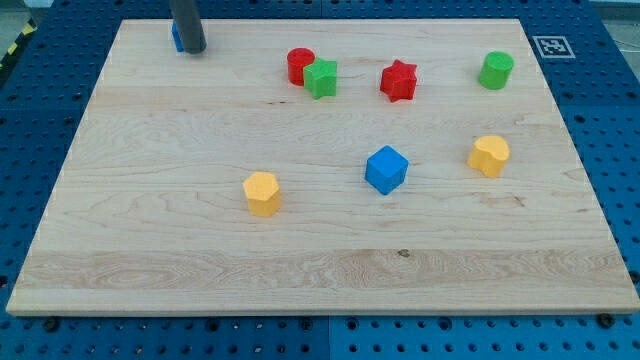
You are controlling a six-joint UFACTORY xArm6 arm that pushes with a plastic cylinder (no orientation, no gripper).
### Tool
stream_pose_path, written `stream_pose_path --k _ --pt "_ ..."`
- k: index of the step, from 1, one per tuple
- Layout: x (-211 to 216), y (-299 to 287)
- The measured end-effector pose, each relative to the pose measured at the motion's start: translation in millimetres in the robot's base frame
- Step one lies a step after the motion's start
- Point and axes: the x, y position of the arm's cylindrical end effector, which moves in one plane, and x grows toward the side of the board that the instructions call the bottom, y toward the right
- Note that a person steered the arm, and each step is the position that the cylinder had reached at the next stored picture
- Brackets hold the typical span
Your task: Move the yellow hexagon into the blue triangle
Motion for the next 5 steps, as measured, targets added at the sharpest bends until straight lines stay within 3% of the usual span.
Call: stream_pose_path --k 3,4,5 --pt "194.7 8.9" --pt "247.1 15.9" --pt "262.7 51.0"
